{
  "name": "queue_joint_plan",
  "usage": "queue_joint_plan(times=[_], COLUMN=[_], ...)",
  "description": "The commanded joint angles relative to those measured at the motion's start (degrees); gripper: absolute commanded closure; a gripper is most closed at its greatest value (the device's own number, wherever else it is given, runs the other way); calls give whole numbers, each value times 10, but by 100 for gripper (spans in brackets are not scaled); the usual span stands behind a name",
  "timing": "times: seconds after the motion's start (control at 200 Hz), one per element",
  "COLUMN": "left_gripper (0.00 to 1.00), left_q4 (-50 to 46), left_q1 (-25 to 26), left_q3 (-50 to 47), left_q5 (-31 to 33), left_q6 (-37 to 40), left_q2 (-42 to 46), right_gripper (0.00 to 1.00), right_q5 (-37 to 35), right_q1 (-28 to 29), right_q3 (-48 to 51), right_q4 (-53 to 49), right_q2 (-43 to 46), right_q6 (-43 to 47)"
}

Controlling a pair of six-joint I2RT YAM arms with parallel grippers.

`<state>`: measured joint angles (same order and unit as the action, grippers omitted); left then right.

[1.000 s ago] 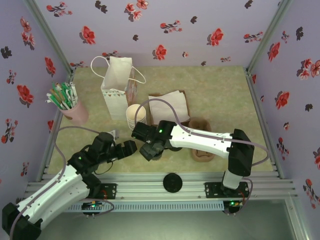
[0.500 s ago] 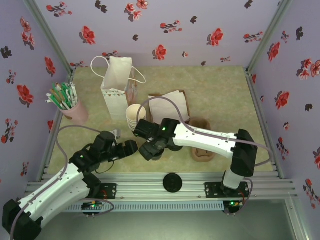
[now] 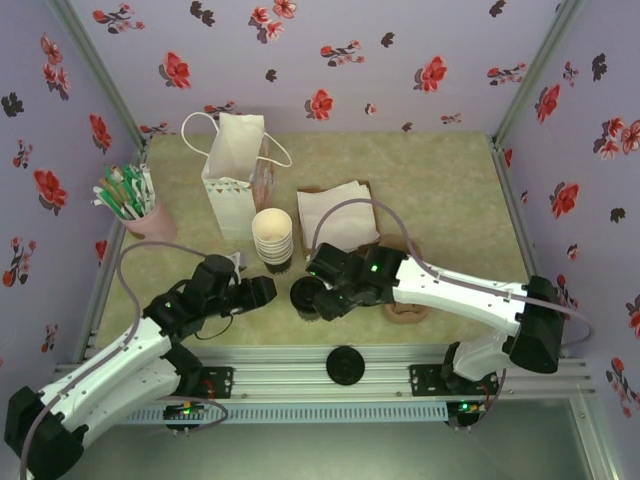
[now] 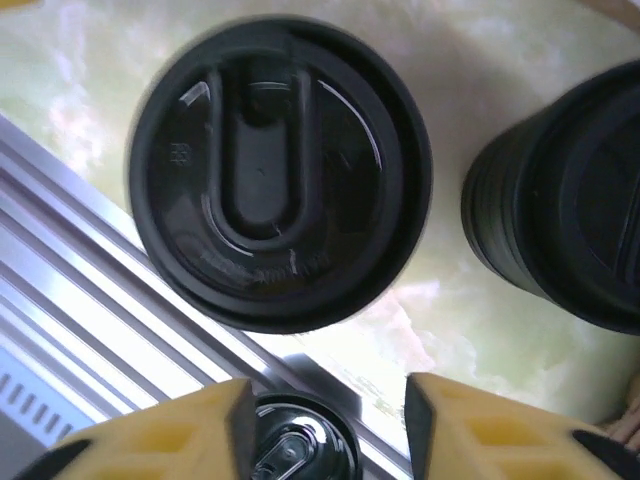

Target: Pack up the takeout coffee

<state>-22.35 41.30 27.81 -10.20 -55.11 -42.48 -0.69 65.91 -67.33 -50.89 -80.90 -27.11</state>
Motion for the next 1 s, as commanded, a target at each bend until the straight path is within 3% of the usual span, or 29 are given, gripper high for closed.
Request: queue_joint_plan(times=[0.0,0.245,0.995], left_gripper=[52,55,55], left_q4=[35,55,13], left_q1=[4,4,4], left_q3=[18,21,-7], left_q5=[-6,-1,12], left_q6=[16,33,22], left_q2=[-23,-60,-13], right_gripper=[68,77,75], right_q5=[13,7,34], right_q1=[-14,-37,-98], right_q3=[23,5,-75], right_q4=[29,36,51], right_q2=[8,-46,-141], right_q6=[-27,-22,25])
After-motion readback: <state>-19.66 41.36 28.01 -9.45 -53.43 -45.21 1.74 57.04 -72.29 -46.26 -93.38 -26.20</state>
